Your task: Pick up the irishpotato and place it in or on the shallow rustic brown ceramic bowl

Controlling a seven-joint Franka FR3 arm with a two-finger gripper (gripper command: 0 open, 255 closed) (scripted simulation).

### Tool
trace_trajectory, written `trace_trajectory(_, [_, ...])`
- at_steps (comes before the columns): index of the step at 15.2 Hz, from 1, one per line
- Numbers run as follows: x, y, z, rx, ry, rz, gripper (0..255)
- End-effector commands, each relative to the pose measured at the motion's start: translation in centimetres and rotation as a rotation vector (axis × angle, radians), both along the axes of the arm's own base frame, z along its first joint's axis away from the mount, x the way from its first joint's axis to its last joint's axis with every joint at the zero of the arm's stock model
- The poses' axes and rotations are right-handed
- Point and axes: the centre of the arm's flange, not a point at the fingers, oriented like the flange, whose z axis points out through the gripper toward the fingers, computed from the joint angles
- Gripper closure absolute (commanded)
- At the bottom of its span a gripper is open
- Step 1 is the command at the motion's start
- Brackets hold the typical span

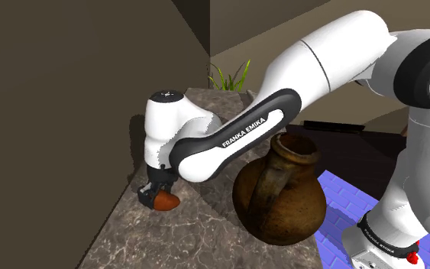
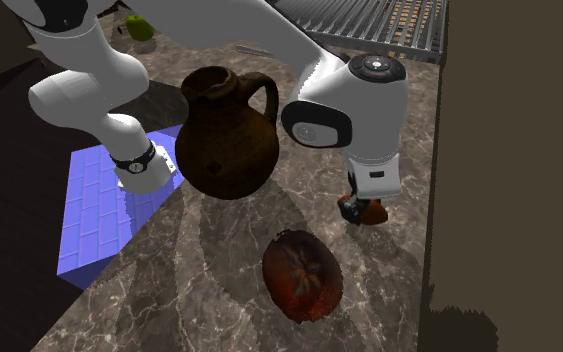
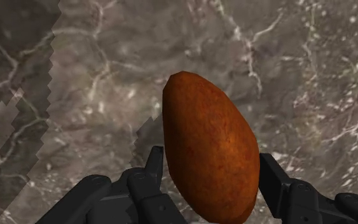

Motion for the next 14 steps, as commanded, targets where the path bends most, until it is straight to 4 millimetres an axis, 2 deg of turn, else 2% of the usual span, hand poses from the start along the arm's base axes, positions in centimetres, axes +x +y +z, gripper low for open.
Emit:
trace_trajectory(1, [0.0, 0.0, 1.0, 0.000, 0.000, 0.000, 255])
trace_trajectory(14, [0.0, 0.0, 7.8, 0.000, 0.000, 0.000, 255])
